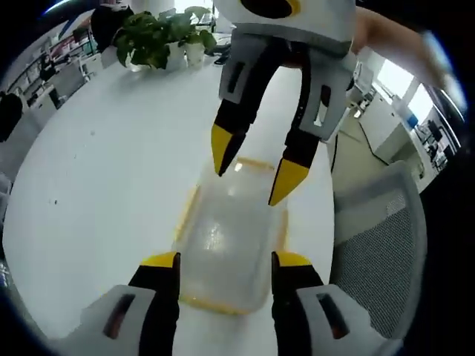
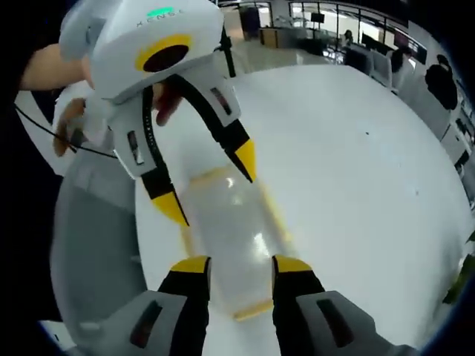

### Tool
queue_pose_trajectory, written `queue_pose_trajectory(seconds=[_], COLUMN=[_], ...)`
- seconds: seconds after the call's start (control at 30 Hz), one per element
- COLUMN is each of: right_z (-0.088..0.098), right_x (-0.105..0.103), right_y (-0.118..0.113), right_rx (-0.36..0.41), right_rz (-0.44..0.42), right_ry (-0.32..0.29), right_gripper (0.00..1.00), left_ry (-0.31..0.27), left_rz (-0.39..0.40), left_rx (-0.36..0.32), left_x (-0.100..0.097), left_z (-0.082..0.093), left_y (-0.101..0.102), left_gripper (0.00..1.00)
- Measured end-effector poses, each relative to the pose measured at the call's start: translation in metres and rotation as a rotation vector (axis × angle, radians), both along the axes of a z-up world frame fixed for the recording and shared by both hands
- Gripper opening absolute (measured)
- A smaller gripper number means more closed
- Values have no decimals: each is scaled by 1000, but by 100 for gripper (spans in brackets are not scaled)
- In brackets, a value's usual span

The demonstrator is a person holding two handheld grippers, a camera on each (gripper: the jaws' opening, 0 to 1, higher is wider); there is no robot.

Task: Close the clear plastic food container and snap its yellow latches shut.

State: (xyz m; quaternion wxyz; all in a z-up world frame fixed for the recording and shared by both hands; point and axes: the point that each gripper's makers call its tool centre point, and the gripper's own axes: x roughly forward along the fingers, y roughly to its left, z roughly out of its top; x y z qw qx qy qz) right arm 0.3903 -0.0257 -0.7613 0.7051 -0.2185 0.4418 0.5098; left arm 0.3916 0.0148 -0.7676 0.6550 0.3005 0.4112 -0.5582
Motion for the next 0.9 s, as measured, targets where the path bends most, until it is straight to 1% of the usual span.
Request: queue_pose_trajectory(seconds=[0.03, 0.07, 0.1, 0.2, 0.43, 0.6, 0.7, 0.8, 0.9], right_z=[-1, -1, -2, -3, -7, -9, -10, -9, -10], right_x=[-1, -1, -1, -3, -3, -2, -2, 1, 4], right_y=[0, 1, 2, 1, 6, 12, 16, 18, 20], right_rx=[-3, -5, -9, -24, -26, -27, -29, -24, -18], right_rz=[8, 39, 47, 53, 70, 87, 98, 99, 89], right_ry=[1, -18, -23, -18, -19, -39, -40, -50, -51], right_gripper=[31, 31, 31, 32, 33, 34, 34, 34, 35], left_ry=[-2, -2, 0, 0, -1, -5, -18, -14, -15], left_rz=[-23, -26, -26, -43, -51, -57, -67, -59, -80], left_rx=[0, 3, 10, 11, 13, 48, 43, 28, 36], left_x=[-2, -2, -2, -3, -1, -3, -5, -7, -11], left_z=[0, -1, -2, -2, -3, -9, -6, -1, -3], left_y=[-1, -1, -1, -2, -4, 0, -2, -4, -5], left_gripper=[49, 48, 48, 48, 46, 45, 44, 44, 44])
